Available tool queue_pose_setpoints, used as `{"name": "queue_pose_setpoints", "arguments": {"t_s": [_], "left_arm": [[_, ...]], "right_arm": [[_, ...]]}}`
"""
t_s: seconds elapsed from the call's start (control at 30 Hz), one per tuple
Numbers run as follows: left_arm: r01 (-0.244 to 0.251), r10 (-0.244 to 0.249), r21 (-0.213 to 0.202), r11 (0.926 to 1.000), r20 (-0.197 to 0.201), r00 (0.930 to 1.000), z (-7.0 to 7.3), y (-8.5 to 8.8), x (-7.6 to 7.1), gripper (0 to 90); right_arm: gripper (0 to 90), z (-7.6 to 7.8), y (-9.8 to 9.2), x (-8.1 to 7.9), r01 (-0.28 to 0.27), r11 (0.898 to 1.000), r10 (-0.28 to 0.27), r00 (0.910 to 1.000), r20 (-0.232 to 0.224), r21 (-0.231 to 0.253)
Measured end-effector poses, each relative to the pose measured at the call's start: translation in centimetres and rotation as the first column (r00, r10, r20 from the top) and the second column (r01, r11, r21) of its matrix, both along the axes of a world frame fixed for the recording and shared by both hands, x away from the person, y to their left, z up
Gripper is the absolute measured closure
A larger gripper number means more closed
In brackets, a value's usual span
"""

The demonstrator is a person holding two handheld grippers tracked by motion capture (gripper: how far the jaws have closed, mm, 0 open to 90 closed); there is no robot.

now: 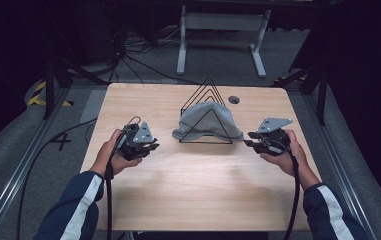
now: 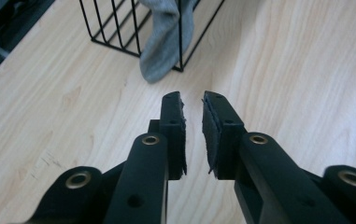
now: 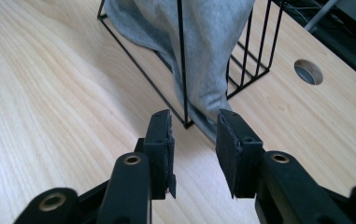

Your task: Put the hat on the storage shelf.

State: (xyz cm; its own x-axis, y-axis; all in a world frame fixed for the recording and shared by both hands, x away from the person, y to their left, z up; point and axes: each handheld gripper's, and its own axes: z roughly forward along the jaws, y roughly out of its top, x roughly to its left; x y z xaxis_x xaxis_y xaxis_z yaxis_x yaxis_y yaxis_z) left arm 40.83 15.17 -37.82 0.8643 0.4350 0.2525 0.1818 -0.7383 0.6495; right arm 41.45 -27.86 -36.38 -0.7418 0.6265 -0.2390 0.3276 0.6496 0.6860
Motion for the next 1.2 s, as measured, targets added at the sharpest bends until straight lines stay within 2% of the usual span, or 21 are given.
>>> {"name": "queue_pose_setpoints", "arguments": {"t_s": [0.13,0.27,0.37,0.47,0.6,0.67,0.73,0.8,0.9,1.07,1.13,1.17,1.2], "left_arm": [[-0.005,0.005,-0.001,1.0,-0.011,0.9999,-0.6,0.8,-0.9,74.6],[-0.014,0.015,0.02,0.9997,-0.027,0.9995,-1.4,1.7,-1.7,71.5],[-0.032,0.033,0.018,0.9993,-0.053,0.9981,-2.2,2.5,-2.2,68.4],[-0.033,0.035,0.029,0.999,-0.072,0.9968,-3.1,3.1,-2.8,60.0],[-0.037,0.04,0.032,0.9988,-0.091,0.995,-4.4,3.8,-3.7,49.7],[-0.045,0.049,0.04,0.9982,-0.087,0.995,-4.9,4.2,-4.2,45.7],[-0.056,0.059,0.034,0.9978,-0.093,0.9939,-5.5,4.5,-4.6,40.2],[-0.058,0.061,0.034,0.9978,-0.098,0.9933,-6.0,4.8,-5.0,38.3],[-0.063,0.064,0.012,0.9979,-0.112,0.9916,-6.8,5.4,-5.4,33.9],[-0.086,0.084,-0.009,0.9962,-0.133,0.9875,-8.0,6.1,-6.0,27.8],[-0.092,0.088,-0.016,0.9957,-0.143,0.9857,-8.2,6.4,-6.2,26.3],[-0.092,0.088,-0.016,0.9957,-0.143,0.9857,-8.2,6.4,-6.2,25.6],[-0.107,0.1,-0.042,0.9934,-0.145,0.9843,-8.6,6.6,-6.4,25.6]], "right_arm": [[64.5,-0.5,-0.7,-0.9,-0.001,1.0,0.001,1.0,-0.006,-0.007],[62.5,-1.3,-1.4,-1.8,-0.003,1.0,0.003,0.9999,-0.013,-0.021],[61.0,-1.9,-2.0,-2.5,-0.001,1.0,0.0,0.9997,-0.024,-0.03],[58.5,-2.5,-2.5,-3.2,-0.007,0.999,0.006,0.9996,-0.027,-0.051],[51.0,-3.3,-3.3,-4.3,-0.008,0.999,0.006,0.9996,-0.029,-0.05],[47.5,-3.8,-3.8,-4.8,-0.006,0.999,0.005,0.9996,-0.028,-0.042],[44.0,-4.4,-4.3,-5.3,0.007,0.999,-0.008,0.9994,-0.033,-0.033],[42.3,-5.1,-4.7,-5.8,0.013,0.999,-0.014,0.9992,-0.037,-0.03],[38.2,-6.4,-5.3,-6.6,0.029,0.999,-0.03,0.9984,-0.047,-0.037],[36.6,-7.9,-7.0,-7.6,0.067,0.997,-0.065,0.9947,-0.079,0.025],[35.5,-8.4,-7.8,-8.0,0.092,0.994,-0.086,0.9918,-0.095,0.064],[35.5,-8.4,-7.8,-8.0,0.092,0.994,-0.086,0.9918,-0.095,0.064],[34.7,-8.6,-8.1,-8.2,0.099,0.992,-0.091,0.9909,-0.099,0.073]]}}
